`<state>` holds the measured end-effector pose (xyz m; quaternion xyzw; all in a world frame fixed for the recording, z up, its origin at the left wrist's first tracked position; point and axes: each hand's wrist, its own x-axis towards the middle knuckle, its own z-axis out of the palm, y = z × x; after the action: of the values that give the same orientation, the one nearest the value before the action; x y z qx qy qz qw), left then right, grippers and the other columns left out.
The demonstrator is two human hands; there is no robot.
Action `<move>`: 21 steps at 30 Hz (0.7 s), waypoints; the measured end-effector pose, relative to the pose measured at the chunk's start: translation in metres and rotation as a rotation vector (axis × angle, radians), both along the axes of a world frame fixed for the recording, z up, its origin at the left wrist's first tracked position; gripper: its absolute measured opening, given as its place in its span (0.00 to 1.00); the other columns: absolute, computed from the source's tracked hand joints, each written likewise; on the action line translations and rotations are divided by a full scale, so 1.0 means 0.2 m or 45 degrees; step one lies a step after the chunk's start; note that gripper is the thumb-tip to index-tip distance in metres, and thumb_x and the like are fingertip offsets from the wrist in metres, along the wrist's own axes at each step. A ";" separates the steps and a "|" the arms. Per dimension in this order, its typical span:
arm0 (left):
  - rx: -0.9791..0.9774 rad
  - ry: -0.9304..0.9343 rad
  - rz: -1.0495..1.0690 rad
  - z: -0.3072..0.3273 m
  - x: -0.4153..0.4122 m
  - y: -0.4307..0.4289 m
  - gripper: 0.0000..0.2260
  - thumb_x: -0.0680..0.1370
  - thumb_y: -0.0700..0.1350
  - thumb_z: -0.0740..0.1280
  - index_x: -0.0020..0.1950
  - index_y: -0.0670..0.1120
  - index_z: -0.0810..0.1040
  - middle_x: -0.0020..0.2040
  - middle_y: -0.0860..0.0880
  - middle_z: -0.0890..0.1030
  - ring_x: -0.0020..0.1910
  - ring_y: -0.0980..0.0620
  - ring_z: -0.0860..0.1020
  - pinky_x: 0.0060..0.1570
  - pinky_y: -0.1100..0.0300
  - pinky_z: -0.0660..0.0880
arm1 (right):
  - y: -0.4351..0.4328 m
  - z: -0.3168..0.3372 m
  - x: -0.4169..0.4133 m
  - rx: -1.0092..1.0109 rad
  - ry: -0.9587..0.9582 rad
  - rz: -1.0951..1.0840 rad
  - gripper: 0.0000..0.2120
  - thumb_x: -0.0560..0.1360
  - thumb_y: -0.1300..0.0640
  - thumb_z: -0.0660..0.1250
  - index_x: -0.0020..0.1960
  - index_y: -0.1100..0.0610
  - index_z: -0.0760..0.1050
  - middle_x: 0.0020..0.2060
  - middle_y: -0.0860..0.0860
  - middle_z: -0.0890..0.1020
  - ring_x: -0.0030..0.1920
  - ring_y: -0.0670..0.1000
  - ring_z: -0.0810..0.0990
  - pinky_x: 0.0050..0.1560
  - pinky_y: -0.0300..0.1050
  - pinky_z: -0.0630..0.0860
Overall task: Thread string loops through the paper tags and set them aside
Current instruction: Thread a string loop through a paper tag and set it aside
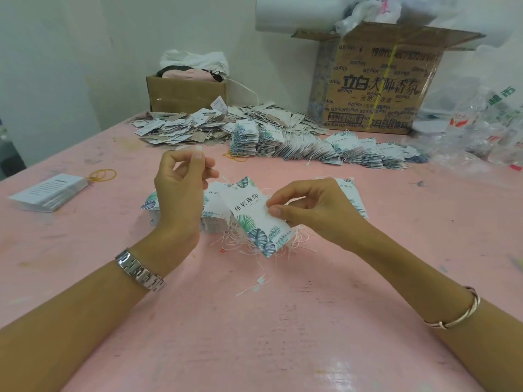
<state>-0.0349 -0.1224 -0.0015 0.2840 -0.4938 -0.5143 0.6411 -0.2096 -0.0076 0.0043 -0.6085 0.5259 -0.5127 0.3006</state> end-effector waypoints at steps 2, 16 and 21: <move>-0.008 -0.004 0.000 0.00 0.00 0.00 0.05 0.82 0.42 0.64 0.46 0.48 0.73 0.35 0.55 0.82 0.33 0.59 0.79 0.35 0.68 0.72 | 0.00 0.00 -0.01 0.009 0.009 0.002 0.05 0.72 0.66 0.73 0.48 0.60 0.83 0.35 0.54 0.86 0.36 0.47 0.84 0.41 0.39 0.80; -0.078 -0.227 0.033 -0.02 0.00 0.00 0.04 0.79 0.45 0.69 0.44 0.50 0.79 0.41 0.54 0.84 0.33 0.59 0.79 0.33 0.69 0.71 | -0.01 0.03 -0.09 0.025 0.055 -0.089 0.09 0.75 0.68 0.70 0.53 0.60 0.82 0.41 0.56 0.86 0.41 0.46 0.84 0.42 0.37 0.79; -0.108 -0.439 -0.010 -0.03 0.01 0.00 0.03 0.75 0.50 0.73 0.42 0.58 0.83 0.33 0.62 0.82 0.31 0.64 0.76 0.31 0.74 0.68 | -0.03 0.07 -0.22 0.003 0.030 -0.294 0.09 0.76 0.69 0.68 0.55 0.64 0.81 0.39 0.50 0.86 0.37 0.44 0.82 0.37 0.33 0.77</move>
<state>-0.0319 -0.1228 -0.0076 0.3389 -0.6188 -0.4391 0.5563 -0.2541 -0.0134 0.0182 -0.5495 0.5967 -0.5360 0.2340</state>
